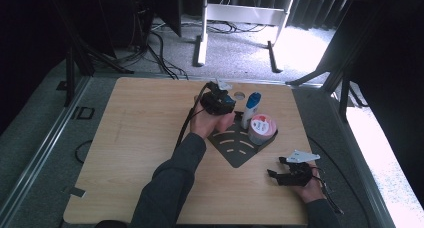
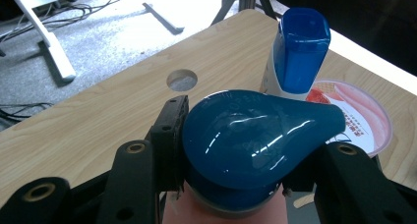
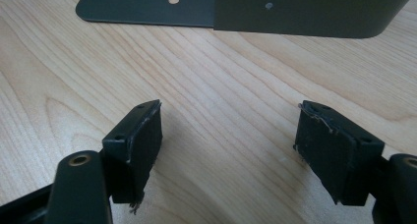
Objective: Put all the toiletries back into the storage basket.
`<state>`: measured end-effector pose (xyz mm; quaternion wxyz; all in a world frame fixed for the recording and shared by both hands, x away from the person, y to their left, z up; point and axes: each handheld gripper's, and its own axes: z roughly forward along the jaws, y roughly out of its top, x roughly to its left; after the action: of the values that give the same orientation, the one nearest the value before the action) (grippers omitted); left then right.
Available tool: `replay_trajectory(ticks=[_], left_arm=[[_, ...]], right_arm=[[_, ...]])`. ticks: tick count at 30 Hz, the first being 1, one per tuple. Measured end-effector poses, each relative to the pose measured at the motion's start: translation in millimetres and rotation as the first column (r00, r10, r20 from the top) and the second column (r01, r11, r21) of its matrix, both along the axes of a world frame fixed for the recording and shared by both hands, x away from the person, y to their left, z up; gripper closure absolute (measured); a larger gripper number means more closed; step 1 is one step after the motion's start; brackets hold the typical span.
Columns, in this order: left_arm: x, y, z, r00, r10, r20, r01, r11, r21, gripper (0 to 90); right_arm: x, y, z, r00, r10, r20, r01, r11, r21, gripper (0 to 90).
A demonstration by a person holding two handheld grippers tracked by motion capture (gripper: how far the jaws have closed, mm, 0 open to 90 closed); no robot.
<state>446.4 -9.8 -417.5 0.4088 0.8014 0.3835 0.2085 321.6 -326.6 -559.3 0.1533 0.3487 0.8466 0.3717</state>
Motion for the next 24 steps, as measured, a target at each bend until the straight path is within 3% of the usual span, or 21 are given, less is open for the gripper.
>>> replay_trajectory(ticks=[24], left_arm=[[6.4, -12.1, -8.2, 0.9999, 0.005, -0.010, -0.004, 0.9999, 0.012, 52.8]], right_arm=[[0.0, -0.1, 0.0, 1.0000, 0.001, -0.001, -0.001, 1.0000, 0.001, 25.4]])
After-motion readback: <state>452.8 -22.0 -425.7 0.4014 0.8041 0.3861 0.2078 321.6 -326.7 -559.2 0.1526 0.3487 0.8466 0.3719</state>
